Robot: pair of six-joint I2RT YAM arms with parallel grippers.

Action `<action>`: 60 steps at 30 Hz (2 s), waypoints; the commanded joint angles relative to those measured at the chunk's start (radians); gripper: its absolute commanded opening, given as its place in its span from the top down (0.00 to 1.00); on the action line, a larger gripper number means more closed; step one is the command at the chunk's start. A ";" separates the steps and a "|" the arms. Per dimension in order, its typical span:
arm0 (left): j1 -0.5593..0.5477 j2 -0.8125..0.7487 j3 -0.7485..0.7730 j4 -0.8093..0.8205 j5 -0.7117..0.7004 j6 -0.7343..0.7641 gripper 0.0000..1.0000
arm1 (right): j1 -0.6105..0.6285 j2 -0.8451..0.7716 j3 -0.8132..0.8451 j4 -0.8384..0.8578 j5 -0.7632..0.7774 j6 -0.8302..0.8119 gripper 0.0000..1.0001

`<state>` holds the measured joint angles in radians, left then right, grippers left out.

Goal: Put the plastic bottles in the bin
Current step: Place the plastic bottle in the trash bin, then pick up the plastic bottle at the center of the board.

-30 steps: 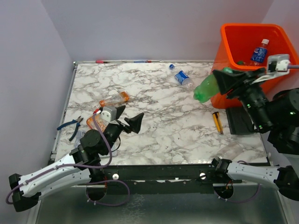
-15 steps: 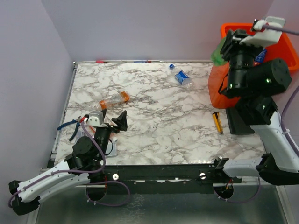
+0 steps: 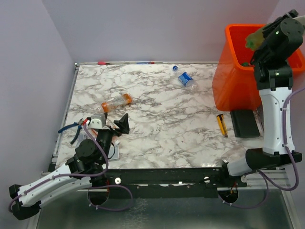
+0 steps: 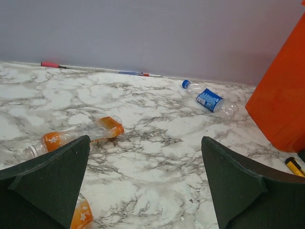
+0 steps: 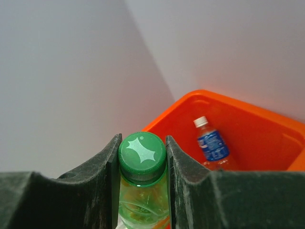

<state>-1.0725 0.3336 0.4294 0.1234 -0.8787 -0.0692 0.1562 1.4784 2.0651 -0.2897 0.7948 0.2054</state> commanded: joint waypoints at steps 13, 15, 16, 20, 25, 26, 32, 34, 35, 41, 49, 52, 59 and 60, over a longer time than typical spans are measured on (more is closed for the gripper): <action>0.003 0.085 0.019 -0.030 0.163 -0.060 0.01 | -0.323 0.172 -0.166 0.185 -0.074 0.020 1.00; 0.003 0.095 0.019 -0.029 0.161 -0.054 0.01 | -0.339 0.205 -0.160 0.207 -0.105 0.033 1.00; 0.003 0.103 0.019 -0.029 0.159 -0.052 0.01 | -0.352 0.226 -0.143 0.210 -0.136 0.054 1.00; 0.003 0.128 0.023 -0.032 0.174 -0.043 0.01 | -0.401 0.313 -0.063 0.228 -0.297 0.174 1.00; 0.003 0.151 0.027 -0.034 0.187 -0.024 0.01 | -0.405 0.441 0.047 0.247 -0.406 0.189 0.95; 0.003 0.155 0.028 -0.033 0.186 -0.021 0.01 | -0.405 0.460 0.059 0.247 -0.430 0.184 0.84; 0.003 0.181 0.028 -0.033 0.185 -0.015 0.01 | -0.406 0.479 0.051 0.237 -0.515 0.182 0.31; 0.003 0.193 0.031 -0.034 0.194 -0.020 0.01 | -0.406 0.454 0.020 0.260 -0.521 0.187 0.24; 0.003 0.196 0.031 -0.033 0.197 -0.022 0.01 | -0.405 0.446 0.021 0.260 -0.527 0.189 0.22; 0.003 0.197 0.034 -0.033 0.213 -0.036 0.01 | -0.377 0.366 0.077 0.245 -0.544 0.222 0.03; 0.003 0.194 0.032 -0.034 0.202 -0.066 0.01 | -0.089 0.149 0.060 0.277 -0.561 0.109 0.00; 0.004 0.203 0.034 -0.035 0.204 -0.072 0.01 | 0.093 -0.010 -0.224 0.415 -0.521 -0.028 0.00; 0.003 0.201 0.037 -0.048 0.183 -0.070 0.01 | 0.360 -0.260 -0.669 0.393 -0.572 -0.018 0.04; 0.003 0.202 0.036 -0.047 0.178 -0.066 0.01 | 0.389 -0.263 -0.693 0.356 -0.579 -0.006 0.05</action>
<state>-1.0729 0.5388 0.4397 0.0860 -0.6888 -0.1345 0.4545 1.2224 1.5101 0.1371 0.2417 0.2150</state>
